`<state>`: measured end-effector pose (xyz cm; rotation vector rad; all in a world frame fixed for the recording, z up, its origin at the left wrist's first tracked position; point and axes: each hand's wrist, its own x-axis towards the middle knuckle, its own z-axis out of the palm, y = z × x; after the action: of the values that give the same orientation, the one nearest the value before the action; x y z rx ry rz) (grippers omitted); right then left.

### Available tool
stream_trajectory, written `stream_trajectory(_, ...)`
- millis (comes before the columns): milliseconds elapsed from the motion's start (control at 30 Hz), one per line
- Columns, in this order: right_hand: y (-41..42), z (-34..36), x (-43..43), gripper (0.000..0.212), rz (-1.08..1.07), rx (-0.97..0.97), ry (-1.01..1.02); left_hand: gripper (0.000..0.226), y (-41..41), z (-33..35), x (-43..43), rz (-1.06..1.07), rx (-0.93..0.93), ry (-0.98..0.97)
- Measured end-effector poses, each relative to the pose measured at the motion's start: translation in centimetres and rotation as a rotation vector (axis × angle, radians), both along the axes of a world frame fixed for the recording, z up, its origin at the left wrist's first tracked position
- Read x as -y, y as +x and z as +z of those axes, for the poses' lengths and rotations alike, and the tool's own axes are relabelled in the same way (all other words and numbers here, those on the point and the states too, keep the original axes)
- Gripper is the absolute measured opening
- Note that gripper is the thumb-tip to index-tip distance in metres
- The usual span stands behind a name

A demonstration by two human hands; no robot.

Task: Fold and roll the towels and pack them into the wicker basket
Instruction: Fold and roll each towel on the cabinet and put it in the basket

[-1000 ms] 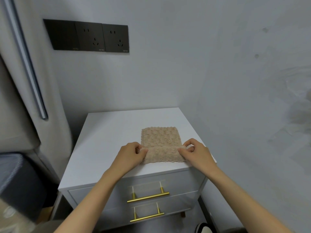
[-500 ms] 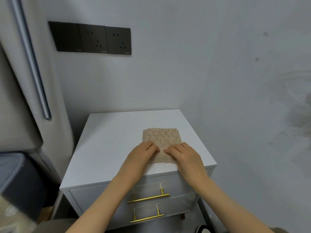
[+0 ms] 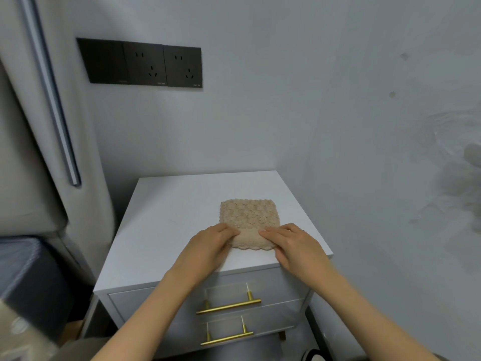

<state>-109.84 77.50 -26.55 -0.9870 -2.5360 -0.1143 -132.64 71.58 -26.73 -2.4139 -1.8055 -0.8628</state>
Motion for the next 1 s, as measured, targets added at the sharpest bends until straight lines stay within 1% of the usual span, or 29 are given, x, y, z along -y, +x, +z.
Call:
stream_trajectory(67,0.4,0.2,-0.1,0.043,-0.041,-0.058,-0.068,0.030,-0.1,0.4,-0.1,0.030,0.104,-0.051)
stream_trajectory(133,0.7,0.4,-0.3,0.036,-0.060,-0.098,-0.145,0.030,-0.2,0.9,-0.2,0.056,0.169,-0.128)
stream_trajectory(267,1.1,1.0,-0.7,0.030,-0.031,-0.054,-0.252,0.022,-0.9,1.5,-0.4,0.088,0.268,-0.267)
stream_trajectory(300,1.2,1.1,-0.8,0.028,-0.037,-0.076,-0.309,0.026,-1.0,1.6,-0.5,0.098,0.282,-0.294)
stream_trajectory(367,1.1,1.1,-0.9,0.026,-0.068,-0.153,-0.427,0.035,-1.0,1.8,-0.6,0.125,0.329,-0.332)
stream_trajectory(433,0.9,1.2,-1.1,0.024,-0.120,-0.242,-0.524,0.038,-0.9,1.7,-0.8,0.149,0.367,-0.353)
stream_trajectory(567,0.5,1.8,-1.2,0.015,-0.214,-0.437,-0.629,0.039,-0.5,1.3,-1.1,0.236,0.406,-0.400)
stream_trajectory(700,0.4,1.9,-1.4,0.016,-0.377,-0.578,-0.672,0.036,-0.1,1.3,-1.5,0.300,0.445,-0.406)
stream_trajectory(767,0.2,1.7,-1.5,0.016,-0.442,-0.590,-0.630,0.030,0.3,1.4,-1.5,0.330,0.437,-0.382)
stream_trajectory(867,-0.2,1.6,-1.5,0.016,-0.446,-0.570,-0.471,0.023,1.0,1.4,-1.4,0.383,0.353,-0.301)
stream_trajectory(933,-0.6,1.5,-1.3,0.012,-0.393,-0.510,-0.294,0.017,1.5,1.5,-1.3,0.414,0.220,-0.175)
stream_trajectory(967,-0.9,1.3,-1.2,0.009,-0.334,-0.449,-0.173,0.012,1.7,1.5,-1.2,0.404,0.169,-0.081)
stream_trajectory(1000,-1.3,1.1,-1.1,0.012,-0.251,-0.382,-0.052,0.009,1.8,1.5,-1.3,0.359,0.132,0.009)
